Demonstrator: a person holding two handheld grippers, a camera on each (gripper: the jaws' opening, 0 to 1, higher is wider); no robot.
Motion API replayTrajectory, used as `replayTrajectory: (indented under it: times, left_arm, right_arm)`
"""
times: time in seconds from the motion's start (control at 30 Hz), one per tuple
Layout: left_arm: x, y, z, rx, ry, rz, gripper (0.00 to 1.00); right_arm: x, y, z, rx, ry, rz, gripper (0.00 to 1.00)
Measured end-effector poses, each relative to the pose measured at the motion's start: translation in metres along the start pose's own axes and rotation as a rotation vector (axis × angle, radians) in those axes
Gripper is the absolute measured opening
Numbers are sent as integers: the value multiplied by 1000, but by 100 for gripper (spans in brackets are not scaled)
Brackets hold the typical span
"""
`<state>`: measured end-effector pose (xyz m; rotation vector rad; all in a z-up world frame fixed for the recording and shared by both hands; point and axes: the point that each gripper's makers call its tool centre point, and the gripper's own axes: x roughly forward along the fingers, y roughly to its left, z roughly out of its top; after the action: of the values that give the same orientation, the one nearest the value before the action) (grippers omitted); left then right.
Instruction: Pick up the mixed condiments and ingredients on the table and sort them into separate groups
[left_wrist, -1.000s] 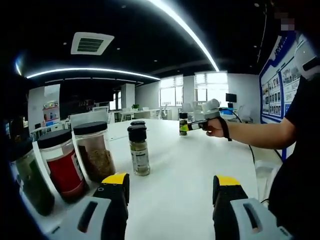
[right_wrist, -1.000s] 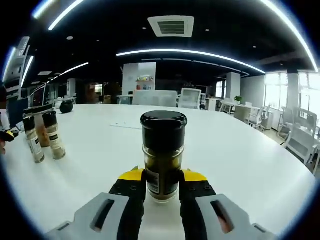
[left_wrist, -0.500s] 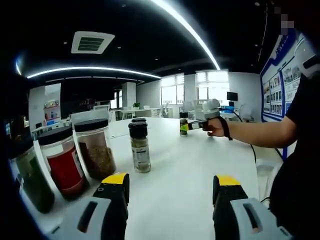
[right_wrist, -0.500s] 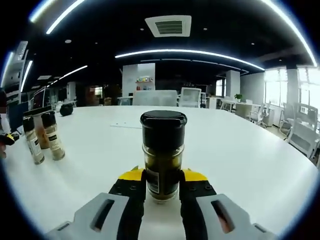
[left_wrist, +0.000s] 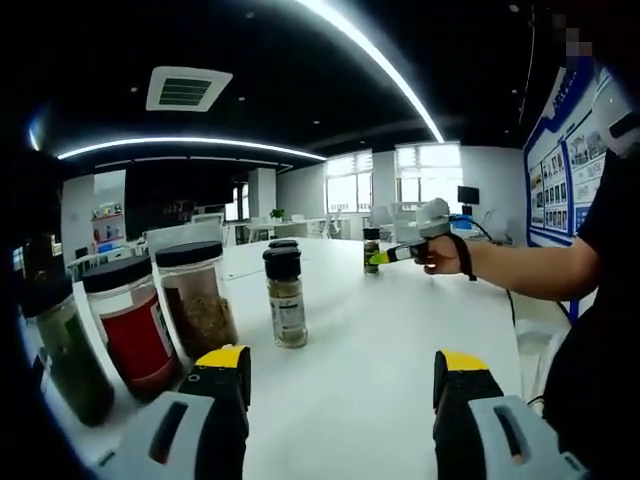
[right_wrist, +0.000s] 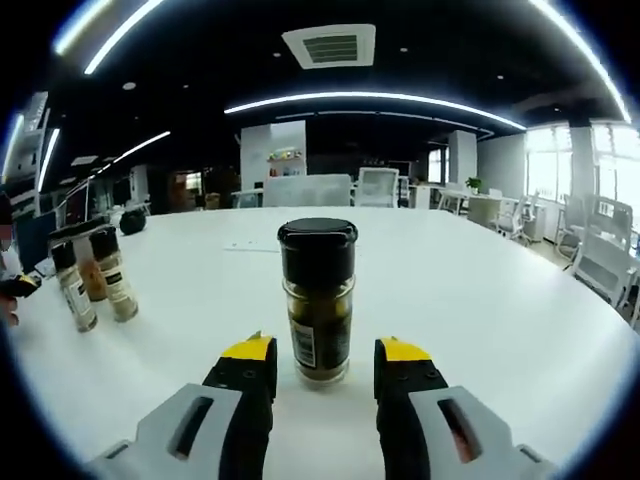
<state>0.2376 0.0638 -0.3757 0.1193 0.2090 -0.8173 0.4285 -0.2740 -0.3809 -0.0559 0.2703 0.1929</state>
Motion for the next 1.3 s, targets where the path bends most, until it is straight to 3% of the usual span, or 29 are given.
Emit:
replayTrajectory:
  times: [0.17,0.37,0.53,0.7,0.93,1.13,1.3]
  left_arm:
    - [-1,1,-1,-6,-2,6,74]
    - [-2,1,-1,-3,0,8,74]
    - [-2,1,0,-4,-10,9,74]
    - [-2,0,-2,1,3,5,74]
    - [-3,-1,-3,1,7,4,74]
    - [-7,0,-6,-2,12,10,73]
    - [-8,1,-8,-5,17,12,73]
  right_arm:
    - [-22,-9,25,2,-85,-74,39]
    - [-41,-6,60,9,-199,-85,39]
    - [-51,17,93,-37,-315,-17,39]
    - [-46,39,110,-75,-350,53,40]
    - [-26,64,111,-93,-348,145,41]
    - [-13,110,93,-140,-283,294,42]
    - [-3,137,82,-168,-245,350,44]
